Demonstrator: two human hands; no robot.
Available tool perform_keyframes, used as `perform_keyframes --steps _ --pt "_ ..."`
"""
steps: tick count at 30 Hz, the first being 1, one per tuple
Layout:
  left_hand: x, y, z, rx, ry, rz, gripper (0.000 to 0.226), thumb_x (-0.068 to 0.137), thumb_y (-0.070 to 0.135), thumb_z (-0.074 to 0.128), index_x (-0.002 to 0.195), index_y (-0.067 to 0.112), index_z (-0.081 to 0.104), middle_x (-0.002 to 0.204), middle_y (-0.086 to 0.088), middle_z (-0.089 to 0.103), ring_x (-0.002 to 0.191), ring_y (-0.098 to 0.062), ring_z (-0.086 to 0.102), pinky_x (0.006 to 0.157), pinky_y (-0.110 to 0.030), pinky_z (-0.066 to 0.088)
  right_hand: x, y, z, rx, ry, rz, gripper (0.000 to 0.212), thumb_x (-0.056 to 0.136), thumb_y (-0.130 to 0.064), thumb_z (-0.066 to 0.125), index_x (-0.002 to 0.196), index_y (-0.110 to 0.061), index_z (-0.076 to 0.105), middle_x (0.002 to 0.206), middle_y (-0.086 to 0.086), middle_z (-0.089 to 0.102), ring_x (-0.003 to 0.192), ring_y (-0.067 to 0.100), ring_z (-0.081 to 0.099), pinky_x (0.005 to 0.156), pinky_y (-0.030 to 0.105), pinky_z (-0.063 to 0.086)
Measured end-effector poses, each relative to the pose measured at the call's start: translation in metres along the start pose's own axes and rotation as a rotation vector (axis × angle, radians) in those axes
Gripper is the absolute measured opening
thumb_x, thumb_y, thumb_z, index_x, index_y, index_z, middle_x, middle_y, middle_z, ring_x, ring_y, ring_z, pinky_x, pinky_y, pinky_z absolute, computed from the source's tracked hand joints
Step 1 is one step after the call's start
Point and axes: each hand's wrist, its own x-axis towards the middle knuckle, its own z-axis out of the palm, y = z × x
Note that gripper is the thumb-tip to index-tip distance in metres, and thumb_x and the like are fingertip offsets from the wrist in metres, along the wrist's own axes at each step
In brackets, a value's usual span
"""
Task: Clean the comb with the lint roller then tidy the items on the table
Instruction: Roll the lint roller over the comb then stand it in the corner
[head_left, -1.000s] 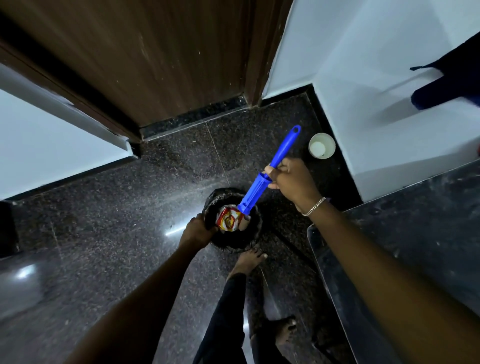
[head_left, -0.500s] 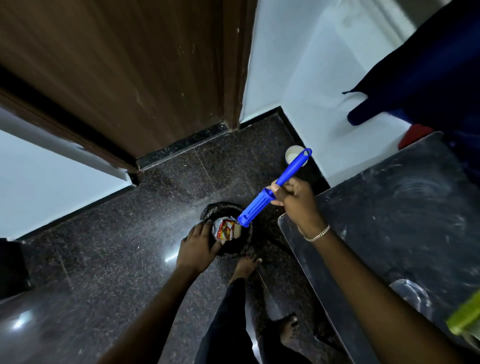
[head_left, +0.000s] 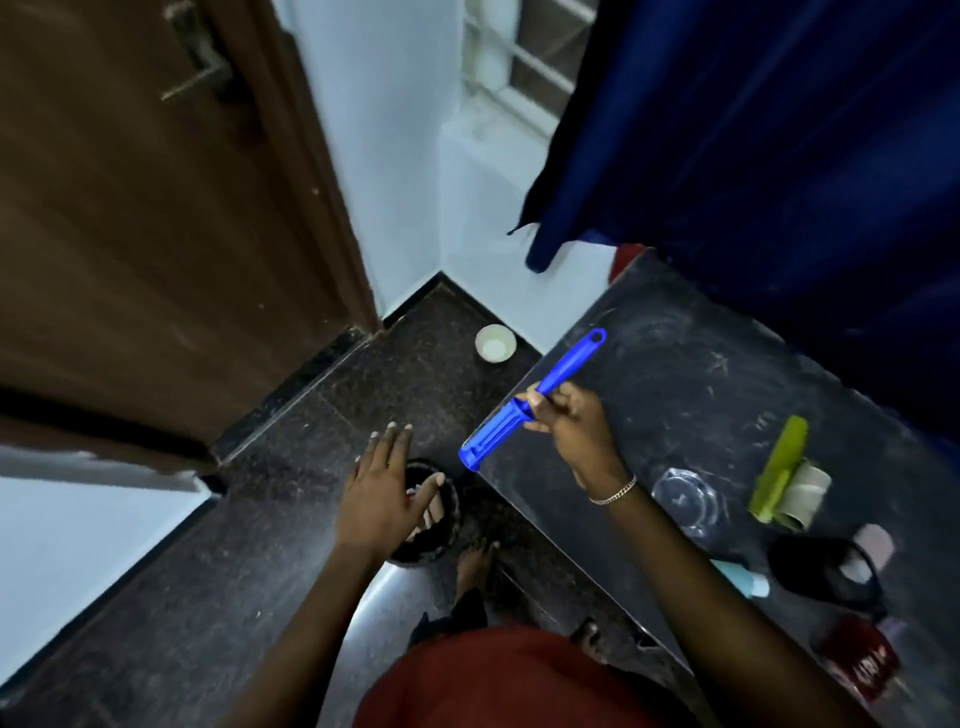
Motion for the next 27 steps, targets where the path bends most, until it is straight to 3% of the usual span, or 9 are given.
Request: perform_keyframes --steps 4,7,15,18,23,27 --pt "0.011 0.042 -0.014 -0.004 -0.004 0.137 0.084 0.093 0.072 0.043 0.160 0.026 0.021 0.168 0.001 0.019 0.156 -0.021 0.016 0.121 -0.046 0.028 -0.021 -0.010 -0.039 0.079 0.116 -0.045 0.009 0.095 -0.003 0.059 0.094 -0.011 0.064 0.097 0.017 0.069 0.088 0.020 0.068 0.072 0.029 0.060" --pt "0.019 0.074 -0.013 -0.011 -0.035 0.245 0.085 0.092 0.075 0.039 0.159 0.025 0.022 0.168 -0.001 0.022 0.156 -0.021 0.018 0.123 -0.045 0.028 -0.035 -0.014 -0.069 0.120 0.219 -0.070 0.006 0.094 -0.002 0.059 0.098 -0.006 0.063 0.097 0.017 0.069 0.090 0.023 0.067 0.078 0.039 0.060" --pt "0.040 0.172 0.009 0.070 -0.108 0.579 0.084 0.091 0.073 0.041 0.157 0.023 0.029 0.164 -0.004 0.031 0.152 -0.025 0.028 0.118 -0.047 0.036 -0.085 -0.009 -0.160 0.220 0.516 -0.144 0.012 0.093 -0.001 0.061 0.092 -0.012 0.064 0.090 0.011 0.070 0.082 0.014 0.069 0.070 0.030 0.058" --pt "0.042 0.212 0.019 0.127 -0.130 0.695 0.083 0.093 0.073 0.038 0.157 0.022 0.029 0.164 -0.004 0.031 0.151 -0.025 0.030 0.119 -0.046 0.035 -0.105 0.000 -0.197 0.227 0.621 -0.173 0.007 0.093 -0.003 0.062 0.094 -0.008 0.066 0.094 0.016 0.072 0.087 0.021 0.069 0.076 0.038 0.059" --pt "0.037 0.285 0.041 0.169 -0.182 0.842 0.084 0.093 0.073 0.033 0.159 0.022 0.025 0.165 -0.004 0.028 0.151 -0.027 0.029 0.120 -0.046 0.033 -0.142 0.015 -0.264 0.320 0.841 -0.194 0.016 0.094 -0.005 0.061 0.104 0.008 0.063 0.095 0.014 0.074 0.088 0.025 0.071 0.069 0.033 0.061" --pt "0.030 0.346 0.064 0.219 -0.223 0.935 0.084 0.094 0.071 0.036 0.161 0.023 0.019 0.168 -0.004 0.021 0.153 -0.026 0.024 0.122 -0.046 0.026 -0.168 0.024 -0.318 0.321 0.937 -0.238 0.006 0.094 -0.005 0.060 0.094 -0.005 0.066 0.095 0.014 0.073 0.093 0.029 0.071 0.079 0.044 0.059"
